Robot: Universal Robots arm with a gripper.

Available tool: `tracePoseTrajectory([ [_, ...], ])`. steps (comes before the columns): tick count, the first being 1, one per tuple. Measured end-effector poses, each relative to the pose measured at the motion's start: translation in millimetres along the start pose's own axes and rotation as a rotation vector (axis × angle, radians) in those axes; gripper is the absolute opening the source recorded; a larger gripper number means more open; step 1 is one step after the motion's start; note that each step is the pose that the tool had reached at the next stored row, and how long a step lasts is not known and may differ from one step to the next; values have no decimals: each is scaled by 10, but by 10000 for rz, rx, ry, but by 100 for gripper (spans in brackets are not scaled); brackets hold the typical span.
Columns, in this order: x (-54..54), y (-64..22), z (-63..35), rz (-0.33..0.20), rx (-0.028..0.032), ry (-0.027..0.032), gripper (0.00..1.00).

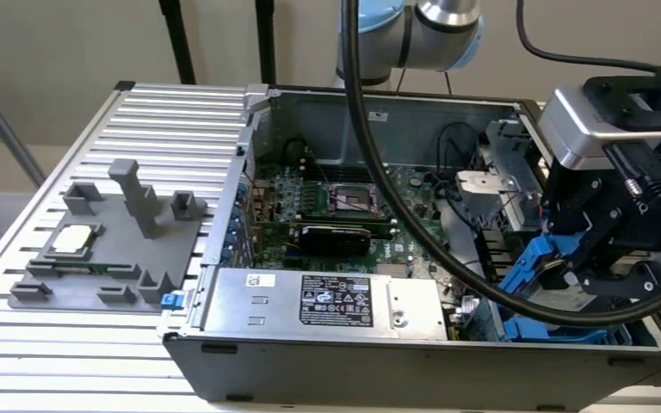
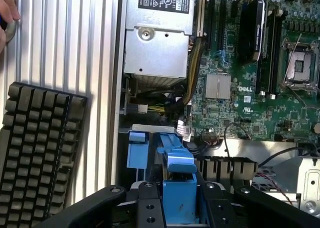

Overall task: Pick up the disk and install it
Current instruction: 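Insert the disk into the insertion slot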

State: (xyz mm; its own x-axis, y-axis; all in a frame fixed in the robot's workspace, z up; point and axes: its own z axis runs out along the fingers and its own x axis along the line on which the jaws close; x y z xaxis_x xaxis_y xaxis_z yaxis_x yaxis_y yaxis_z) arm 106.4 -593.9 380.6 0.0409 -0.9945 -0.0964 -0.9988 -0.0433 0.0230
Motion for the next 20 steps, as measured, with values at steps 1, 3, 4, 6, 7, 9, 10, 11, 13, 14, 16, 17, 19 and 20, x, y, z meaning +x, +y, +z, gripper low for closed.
tracePoseTrajectory([
  [1,0,-1,5,-9,0,-6,0],
  [3,1,-1,8,-21,-2,-1,0],
  [4,1,-1,9,-27,-3,0,0],
  [6,1,-1,10,-38,-3,0,0],
  [7,1,0,11,-43,-4,-1,0],
  [9,0,-1,13,-52,-4,-10,0],
  [10,1,-1,14,-53,-4,-8,0],
  [11,1,-1,13,-54,-5,-4,100],
  [13,1,-1,12,-55,-5,-2,100],
  [14,1,-1,12,-56,-6,-1,100],
  [16,1,0,11,-58,-5,-1,100],
  [17,1,0,11,-58,-6,0,100],
  [19,0,-10,11,-63,-7,-5,100],
  [20,-1,-21,10,-64,-6,-10,100],
])
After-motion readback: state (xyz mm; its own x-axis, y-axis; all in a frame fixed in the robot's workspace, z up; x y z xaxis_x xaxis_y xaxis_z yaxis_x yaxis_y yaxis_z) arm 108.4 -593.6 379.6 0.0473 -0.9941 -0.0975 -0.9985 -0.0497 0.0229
